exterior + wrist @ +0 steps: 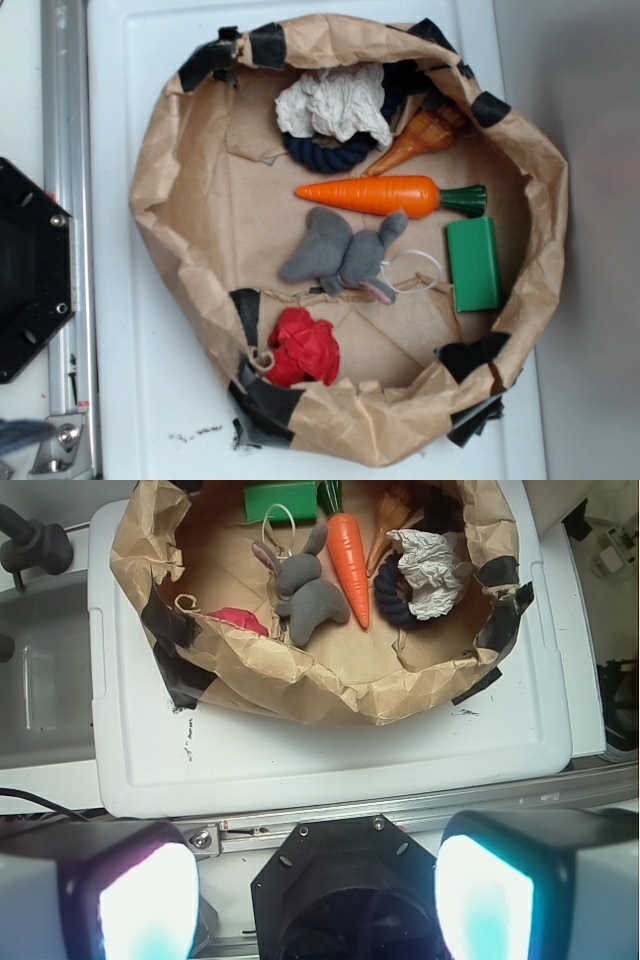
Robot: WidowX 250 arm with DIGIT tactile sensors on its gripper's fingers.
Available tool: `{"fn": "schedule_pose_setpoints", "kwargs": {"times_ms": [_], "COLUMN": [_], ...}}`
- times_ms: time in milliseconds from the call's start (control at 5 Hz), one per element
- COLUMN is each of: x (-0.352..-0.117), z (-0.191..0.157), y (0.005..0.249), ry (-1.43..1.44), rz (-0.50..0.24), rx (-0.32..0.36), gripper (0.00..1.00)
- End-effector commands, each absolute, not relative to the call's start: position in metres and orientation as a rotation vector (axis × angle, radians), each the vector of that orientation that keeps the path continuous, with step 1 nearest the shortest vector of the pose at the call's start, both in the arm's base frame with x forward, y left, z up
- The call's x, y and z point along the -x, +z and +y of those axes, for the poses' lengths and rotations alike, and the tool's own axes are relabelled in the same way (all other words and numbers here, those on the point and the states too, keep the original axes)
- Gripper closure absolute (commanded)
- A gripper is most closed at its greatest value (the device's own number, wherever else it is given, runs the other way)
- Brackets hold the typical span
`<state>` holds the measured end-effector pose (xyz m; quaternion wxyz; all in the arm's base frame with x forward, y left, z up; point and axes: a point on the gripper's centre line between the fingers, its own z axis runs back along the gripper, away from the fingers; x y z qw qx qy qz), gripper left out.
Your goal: Grab the red paper.
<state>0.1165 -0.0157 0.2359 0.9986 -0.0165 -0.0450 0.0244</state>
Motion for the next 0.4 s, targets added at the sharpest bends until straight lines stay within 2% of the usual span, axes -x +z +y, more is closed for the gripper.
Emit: {"fn": "schedule_pose_setpoints", "kwargs": {"times_ms": [0, 200], "x": [-0.117, -0.167], "z": [-0.016, 0.012], "y": [0.236, 0.192], "ry": [0.049, -0.104], "rz": [-0.09, -0.213], "rx": [0.033, 0.013], "gripper": [0.0, 0.0]}}
